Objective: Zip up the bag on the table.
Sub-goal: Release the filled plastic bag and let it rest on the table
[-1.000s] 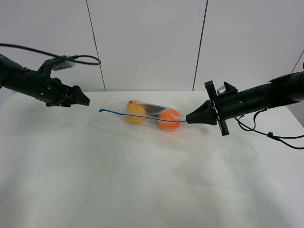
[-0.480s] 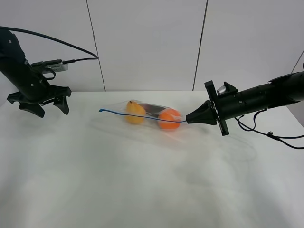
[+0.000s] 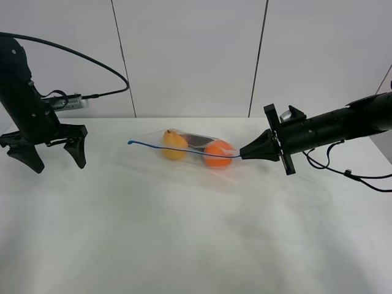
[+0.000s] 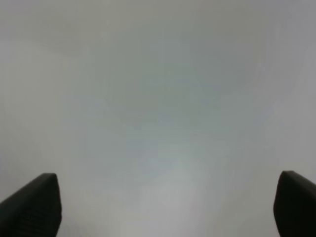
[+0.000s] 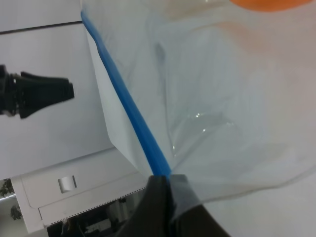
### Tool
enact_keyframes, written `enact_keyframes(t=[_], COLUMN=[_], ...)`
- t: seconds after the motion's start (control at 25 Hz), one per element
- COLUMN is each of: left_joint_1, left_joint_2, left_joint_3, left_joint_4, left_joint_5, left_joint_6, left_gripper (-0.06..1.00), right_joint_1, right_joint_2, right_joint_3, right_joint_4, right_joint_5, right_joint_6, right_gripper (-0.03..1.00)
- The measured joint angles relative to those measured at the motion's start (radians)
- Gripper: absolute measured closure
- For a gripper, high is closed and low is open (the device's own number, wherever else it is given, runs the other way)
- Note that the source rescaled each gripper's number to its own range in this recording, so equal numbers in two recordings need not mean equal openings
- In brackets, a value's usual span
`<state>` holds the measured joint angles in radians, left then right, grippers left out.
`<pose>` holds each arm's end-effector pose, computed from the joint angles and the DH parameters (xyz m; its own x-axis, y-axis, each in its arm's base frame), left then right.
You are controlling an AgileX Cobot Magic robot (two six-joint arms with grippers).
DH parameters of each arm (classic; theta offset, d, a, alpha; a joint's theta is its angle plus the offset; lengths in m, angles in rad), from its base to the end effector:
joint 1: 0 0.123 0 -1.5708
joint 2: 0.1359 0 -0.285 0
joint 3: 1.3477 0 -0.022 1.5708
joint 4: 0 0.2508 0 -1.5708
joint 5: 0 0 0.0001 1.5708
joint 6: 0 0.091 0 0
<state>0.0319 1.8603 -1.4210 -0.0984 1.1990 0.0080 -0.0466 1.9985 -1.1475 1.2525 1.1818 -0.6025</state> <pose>0.3625 0.0032 0.2262 -0.9980 -0.0596 -0.0188 -0.0576 0.9941 -0.0921 0.3586 0.0634 0.1635 -0.9839 0.1654 0.0680 0.1374 0.4561 0.8793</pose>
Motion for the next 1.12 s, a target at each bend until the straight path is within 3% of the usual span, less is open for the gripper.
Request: enact_keyframes(t=[0.28, 0.72, 0.96, 1.12], left_joint_1=[0.0, 0.0, 0.0, 0.0], left_joint_2=[-0.181, -0.792, -1.126, -1.31], left_joint_3=[0.082, 0.559, 0.841, 0.917], left_joint_4=[0.0, 0.0, 0.011, 0.019], left_joint_5=[0.005, 0.012, -0.094, -0.12], left_joint_6=[-0.001, 0.011, 0.011, 0.011], left_gripper=[-0.05, -0.06, -0.06, -0.06], right_joint_1=[0.0, 0.0, 0.0, 0.0], right_joint_2=[0.0, 0.0, 0.0, 0.0], right_joint_3=[0.0, 0.0, 0.0, 0.0], right_joint_4=[0.0, 0.0, -0.002, -0.006], right_joint_5=[0.0, 0.005, 0.019, 0.019], right_joint_6=[0.0, 0.0, 0.0, -0.002], right_gripper=[0.97, 0.97, 0.97, 0.97])
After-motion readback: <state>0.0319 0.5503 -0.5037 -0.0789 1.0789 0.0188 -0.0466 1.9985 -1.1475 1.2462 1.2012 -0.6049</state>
